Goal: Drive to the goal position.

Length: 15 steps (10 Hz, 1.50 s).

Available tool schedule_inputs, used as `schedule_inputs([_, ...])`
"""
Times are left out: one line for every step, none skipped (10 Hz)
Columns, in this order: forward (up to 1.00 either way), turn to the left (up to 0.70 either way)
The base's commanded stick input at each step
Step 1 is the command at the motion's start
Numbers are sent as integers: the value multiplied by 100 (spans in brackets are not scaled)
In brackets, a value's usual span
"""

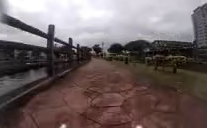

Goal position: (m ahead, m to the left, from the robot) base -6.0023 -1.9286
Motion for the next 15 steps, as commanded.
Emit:
schedule_inputs([85, 1])
schedule_inputs([85, 1])
schedule_inputs([85, 1])
schedule_inputs([85, 1])
schedule_inputs([85, 1])
schedule_inputs([85, 1])
schedule_inputs([85, 1])
schedule_inputs([85, 1])
schedule_inputs([85, 1])
schedule_inputs([85, 1])
schedule_inputs([85, 1])
schedule_inputs([85, 1])
schedule_inputs([85, 1])
schedule_inputs([85, 1])
schedule_inputs([85, 1])
